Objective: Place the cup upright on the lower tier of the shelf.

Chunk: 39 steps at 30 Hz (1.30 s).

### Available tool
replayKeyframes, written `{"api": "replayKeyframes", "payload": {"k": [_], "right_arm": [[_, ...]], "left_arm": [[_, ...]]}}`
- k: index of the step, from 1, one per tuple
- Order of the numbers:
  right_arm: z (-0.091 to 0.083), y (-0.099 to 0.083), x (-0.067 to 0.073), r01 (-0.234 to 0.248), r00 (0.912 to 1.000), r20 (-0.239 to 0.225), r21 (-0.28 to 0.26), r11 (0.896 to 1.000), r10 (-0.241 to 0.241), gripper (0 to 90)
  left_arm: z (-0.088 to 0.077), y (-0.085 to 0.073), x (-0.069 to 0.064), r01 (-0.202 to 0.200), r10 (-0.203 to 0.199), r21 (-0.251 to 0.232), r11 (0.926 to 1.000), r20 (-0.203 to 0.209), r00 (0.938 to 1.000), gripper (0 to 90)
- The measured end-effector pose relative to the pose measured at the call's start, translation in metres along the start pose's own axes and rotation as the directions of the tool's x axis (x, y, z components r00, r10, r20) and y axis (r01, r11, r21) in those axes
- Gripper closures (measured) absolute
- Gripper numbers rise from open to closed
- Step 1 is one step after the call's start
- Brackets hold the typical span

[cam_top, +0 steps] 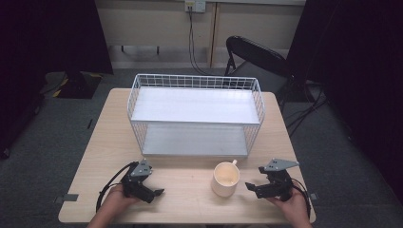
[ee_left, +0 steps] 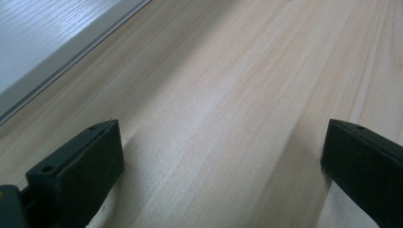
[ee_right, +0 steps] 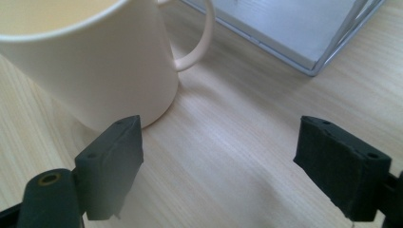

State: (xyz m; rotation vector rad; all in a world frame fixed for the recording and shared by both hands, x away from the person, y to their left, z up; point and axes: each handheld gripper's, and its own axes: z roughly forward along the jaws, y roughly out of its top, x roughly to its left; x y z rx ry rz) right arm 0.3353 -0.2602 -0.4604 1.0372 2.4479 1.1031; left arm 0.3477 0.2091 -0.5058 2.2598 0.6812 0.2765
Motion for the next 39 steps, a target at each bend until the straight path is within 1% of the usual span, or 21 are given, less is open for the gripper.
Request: {"api": "replayKeyframes", "payload": {"k": [3,4,7,11,15,21,29,37,38,39], "right_arm": [[-0.002,0.004,0.0,-0.006,1.0,-0.005,-0.01,1.0,0.006,15.7],[-0.005,0.008,0.0,0.0,1.0,0.003,-0.009,1.0,0.0,15.8],[-0.008,0.011,0.0,0.004,1.0,0.005,-0.007,1.0,-0.004,15.9],[-0.013,0.015,-0.001,-0.01,0.9999,-0.004,-0.017,1.0,0.01,16.4],[-0.016,0.022,0.002,-0.007,0.9999,-0.008,-0.022,1.0,0.007,16.8],[-0.015,0.031,0.009,0.008,0.9996,-0.027,-0.034,0.999,-0.009,17.5],[-0.013,0.042,0.014,0.001,0.9991,-0.041,-0.048,0.999,-0.003,18.2],[-0.009,0.049,0.021,0.01,0.9984,-0.056,-0.057,0.998,-0.013,19.9],[-0.007,0.05,0.024,0.007,0.9976,-0.068,-0.055,0.998,-0.011,22.3],[-0.006,0.05,0.025,0.008,0.9974,-0.071,-0.055,0.998,-0.012,22.6]], "left_arm": [[0.0,0.0,0.0,0.0,0.0,0.0,1.0,0.0,1.0,0.0],[0.0,0.0,0.0,-0.001,0.001,0.0,1.0,0.0,1.0,0.0],[0.0,0.0,0.0,0.0,0.0,0.0,1.0,0.0,1.0,0.0],[0.0,0.0,0.0,-0.001,0.001,0.0,1.0,0.0,1.0,0.0],[0.0,0.0,0.0,0.0,0.0,0.0,1.0,0.0,1.0,0.0],[0.0,0.0,0.0,0.0,0.0,0.0,1.0,0.0,1.0,0.0],[0.0,0.0,0.0,0.0,0.0,0.0,1.0,0.0,1.0,0.0],[0.0,0.0,0.0,0.0,0.0,0.0,1.0,0.0,1.0,0.0],[0.0,0.0,0.0,0.0,0.0,0.0,1.0,0.0,1.0,0.0],[0.0,0.0,0.0,0.0,0.0,0.0,1.0,0.0,1.0,0.0]]}}
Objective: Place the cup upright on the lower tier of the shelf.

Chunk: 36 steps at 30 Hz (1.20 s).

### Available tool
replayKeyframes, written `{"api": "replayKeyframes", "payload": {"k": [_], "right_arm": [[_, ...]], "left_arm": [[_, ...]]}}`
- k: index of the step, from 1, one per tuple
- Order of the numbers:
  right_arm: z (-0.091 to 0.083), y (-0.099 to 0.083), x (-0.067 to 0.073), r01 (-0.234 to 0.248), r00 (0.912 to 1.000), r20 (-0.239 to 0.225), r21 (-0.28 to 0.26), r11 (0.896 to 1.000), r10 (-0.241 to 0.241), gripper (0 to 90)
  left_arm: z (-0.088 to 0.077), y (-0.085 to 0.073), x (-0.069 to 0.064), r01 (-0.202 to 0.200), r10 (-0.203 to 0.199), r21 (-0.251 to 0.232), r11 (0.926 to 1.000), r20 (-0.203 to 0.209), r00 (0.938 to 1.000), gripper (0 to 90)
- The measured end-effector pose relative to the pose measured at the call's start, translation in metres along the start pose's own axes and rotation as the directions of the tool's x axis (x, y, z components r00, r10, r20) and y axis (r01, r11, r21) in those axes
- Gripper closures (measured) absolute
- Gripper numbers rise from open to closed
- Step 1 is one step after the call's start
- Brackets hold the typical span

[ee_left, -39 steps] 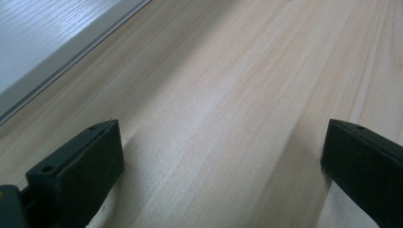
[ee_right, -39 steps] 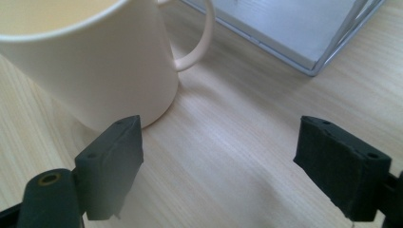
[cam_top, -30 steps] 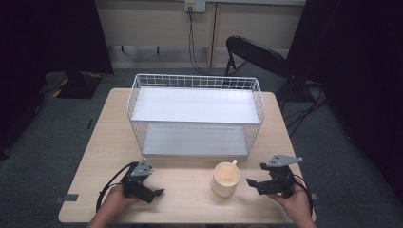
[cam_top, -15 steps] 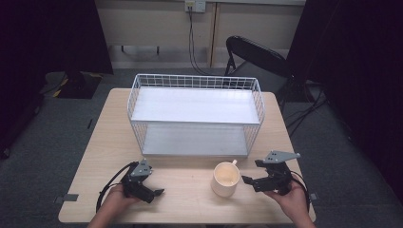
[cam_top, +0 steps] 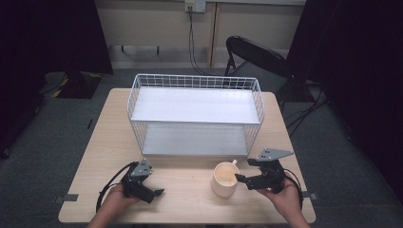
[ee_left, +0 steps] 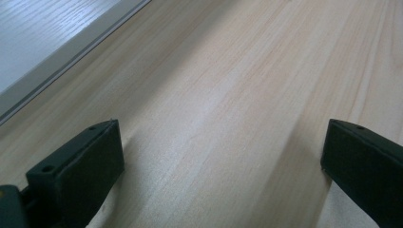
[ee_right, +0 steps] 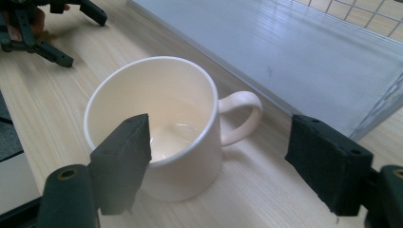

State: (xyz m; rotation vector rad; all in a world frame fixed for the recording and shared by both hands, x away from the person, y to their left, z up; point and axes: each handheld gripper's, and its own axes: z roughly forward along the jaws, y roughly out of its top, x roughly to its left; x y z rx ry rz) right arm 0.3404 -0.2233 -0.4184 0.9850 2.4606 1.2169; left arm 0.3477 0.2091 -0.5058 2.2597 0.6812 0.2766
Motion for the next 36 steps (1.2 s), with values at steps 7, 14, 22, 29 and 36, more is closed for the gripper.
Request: {"api": "replayKeyframes", "payload": {"k": [7,14,22,29,36], "right_arm": [[0.009,-0.001,0.005,-0.024,0.9995,-0.019,0.003,1.0,0.024,29.8],[0.015,-0.004,0.009,-0.035,0.9993,-0.01,0.006,0.999,0.035,43.4],[0.02,-0.003,0.012,-0.053,0.9985,-0.011,0.008,0.999,0.053,58.3],[0.026,-0.002,0.011,-0.106,0.9944,0.007,0.014,0.994,0.106,62.1],[0.033,0.0,0.01,-0.118,0.9921,0.044,0.01,0.993,0.117,71.5]], "left_arm": [[0.0,0.0,0.0,-0.001,0.001,0.0,1.0,0.0,1.0,0.0],[0.0,0.0,0.0,0.0,0.0,0.0,1.0,0.0,1.0,0.0],[0.0,0.0,0.0,0.0,0.0,0.0,1.0,0.0,1.0,0.0],[0.0,0.0,0.0,0.0,0.0,0.0,1.0,0.0,1.0,0.0],[0.0,0.0,0.0,-0.002,0.002,-0.001,1.0,0.002,1.0,0.0]]}}
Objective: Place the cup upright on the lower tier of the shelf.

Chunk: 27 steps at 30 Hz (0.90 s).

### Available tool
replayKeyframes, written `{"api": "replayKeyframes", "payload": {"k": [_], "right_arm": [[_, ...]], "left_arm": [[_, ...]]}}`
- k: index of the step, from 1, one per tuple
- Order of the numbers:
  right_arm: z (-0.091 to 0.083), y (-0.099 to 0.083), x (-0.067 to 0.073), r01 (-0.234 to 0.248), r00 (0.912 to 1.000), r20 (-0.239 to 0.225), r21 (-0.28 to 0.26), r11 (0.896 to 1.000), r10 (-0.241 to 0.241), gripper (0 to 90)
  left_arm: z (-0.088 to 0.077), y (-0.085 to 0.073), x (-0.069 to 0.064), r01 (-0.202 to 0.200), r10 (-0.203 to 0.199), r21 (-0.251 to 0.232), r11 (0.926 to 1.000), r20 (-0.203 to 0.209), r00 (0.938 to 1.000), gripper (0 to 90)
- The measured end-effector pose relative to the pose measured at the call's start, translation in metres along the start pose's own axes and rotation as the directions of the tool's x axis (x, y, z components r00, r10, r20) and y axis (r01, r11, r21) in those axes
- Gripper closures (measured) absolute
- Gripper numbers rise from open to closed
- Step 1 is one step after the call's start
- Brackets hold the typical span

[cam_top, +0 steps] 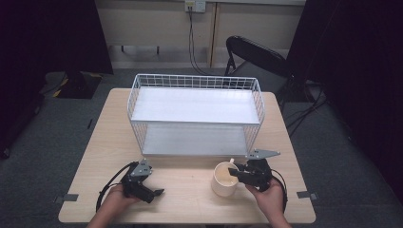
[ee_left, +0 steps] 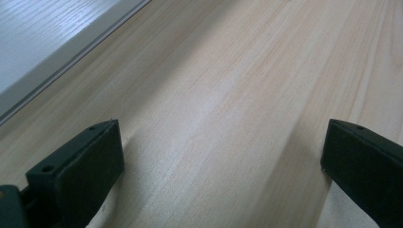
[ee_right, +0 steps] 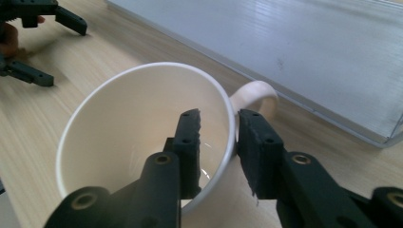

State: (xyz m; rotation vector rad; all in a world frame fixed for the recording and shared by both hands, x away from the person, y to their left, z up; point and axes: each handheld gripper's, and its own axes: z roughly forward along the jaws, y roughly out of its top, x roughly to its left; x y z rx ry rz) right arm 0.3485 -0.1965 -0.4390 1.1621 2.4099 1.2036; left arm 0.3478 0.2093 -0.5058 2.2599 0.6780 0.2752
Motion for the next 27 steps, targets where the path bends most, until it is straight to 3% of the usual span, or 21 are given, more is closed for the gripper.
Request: {"api": "replayKeyframes", "payload": {"k": [9,10,13,27], "right_arm": [[0.002,0.001,0.0,0.001,0.9992,0.04,-0.003,1.0,0.0,80.0],[0.001,0.002,0.001,0.021,0.9977,0.064,0.006,1.0,-0.021,81.9],[0.0,0.002,-0.003,0.0,0.9986,0.052,0.005,1.0,-0.001,82.1],[-0.003,0.014,-0.002,0.019,0.998,0.061,0.005,1.0,-0.019,82.2]], "left_arm": [[0.0,0.0,0.0,0.0,0.0,0.0,1.0,0.0,1.0,0.0],[0.0,0.0,0.0,0.0,0.0,0.0,1.0,0.0,1.0,0.0],[0.0,0.0,0.0,-0.001,0.001,0.0,1.0,0.002,1.0,0.0],[0.0,0.0,0.001,-0.001,0.001,0.0,1.0,0.002,1.0,0.0]]}}
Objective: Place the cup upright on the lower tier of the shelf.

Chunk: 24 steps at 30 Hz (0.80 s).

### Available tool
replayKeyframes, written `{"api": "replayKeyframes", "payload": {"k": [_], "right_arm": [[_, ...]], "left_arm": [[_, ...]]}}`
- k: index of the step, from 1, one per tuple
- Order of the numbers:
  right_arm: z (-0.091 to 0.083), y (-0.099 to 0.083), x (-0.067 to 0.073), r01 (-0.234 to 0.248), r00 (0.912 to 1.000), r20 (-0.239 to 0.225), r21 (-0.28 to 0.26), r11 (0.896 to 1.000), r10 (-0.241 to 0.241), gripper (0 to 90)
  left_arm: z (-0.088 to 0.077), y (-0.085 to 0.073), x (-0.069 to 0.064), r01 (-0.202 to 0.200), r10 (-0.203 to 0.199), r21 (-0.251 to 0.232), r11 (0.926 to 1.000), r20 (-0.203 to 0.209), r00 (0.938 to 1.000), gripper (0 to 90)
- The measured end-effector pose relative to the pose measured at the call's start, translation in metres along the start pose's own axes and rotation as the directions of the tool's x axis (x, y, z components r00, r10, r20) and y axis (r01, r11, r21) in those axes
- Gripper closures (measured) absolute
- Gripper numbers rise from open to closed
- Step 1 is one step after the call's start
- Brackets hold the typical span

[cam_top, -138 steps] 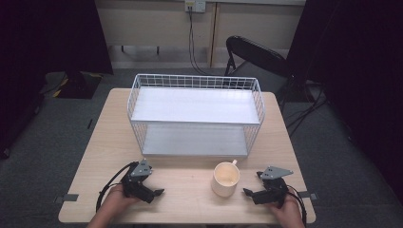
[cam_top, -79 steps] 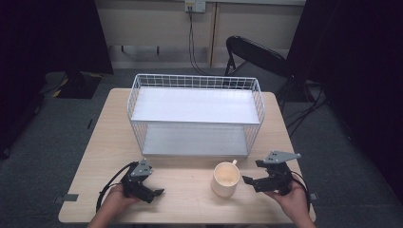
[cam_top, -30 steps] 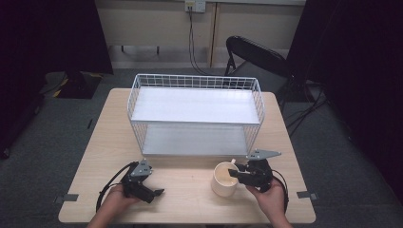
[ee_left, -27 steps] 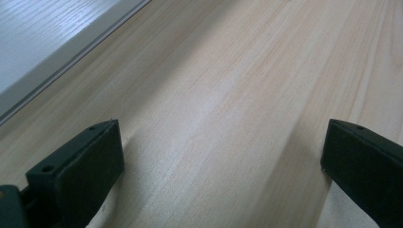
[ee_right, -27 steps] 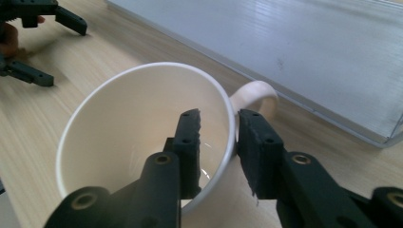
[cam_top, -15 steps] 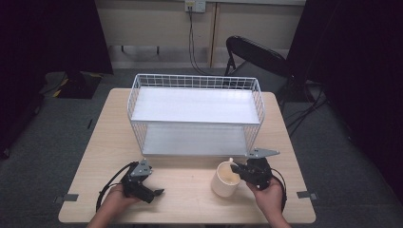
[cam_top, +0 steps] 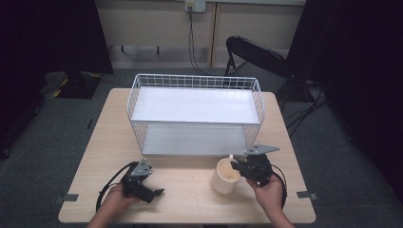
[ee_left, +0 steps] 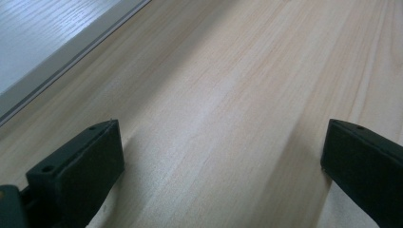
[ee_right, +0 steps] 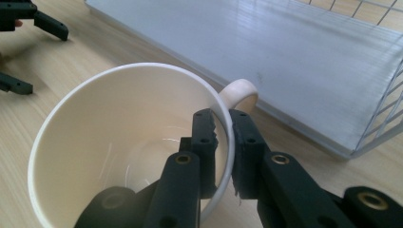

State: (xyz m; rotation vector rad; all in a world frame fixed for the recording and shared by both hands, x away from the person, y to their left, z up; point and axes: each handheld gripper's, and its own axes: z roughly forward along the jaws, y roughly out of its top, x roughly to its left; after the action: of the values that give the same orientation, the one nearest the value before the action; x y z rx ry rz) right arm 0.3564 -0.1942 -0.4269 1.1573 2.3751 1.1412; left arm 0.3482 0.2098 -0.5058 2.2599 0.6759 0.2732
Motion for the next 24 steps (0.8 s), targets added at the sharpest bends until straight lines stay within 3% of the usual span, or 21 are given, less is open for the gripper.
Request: {"api": "replayKeyframes", "payload": {"k": [24], "right_arm": [[0.018,0.033,-0.005,-0.01,0.9964,0.083,-0.037,0.999,0.013,82.2]], "left_arm": [[0.0,0.0,0.0,0.0,0.0,0.0,1.0,0.0,1.0,0.0]]}}
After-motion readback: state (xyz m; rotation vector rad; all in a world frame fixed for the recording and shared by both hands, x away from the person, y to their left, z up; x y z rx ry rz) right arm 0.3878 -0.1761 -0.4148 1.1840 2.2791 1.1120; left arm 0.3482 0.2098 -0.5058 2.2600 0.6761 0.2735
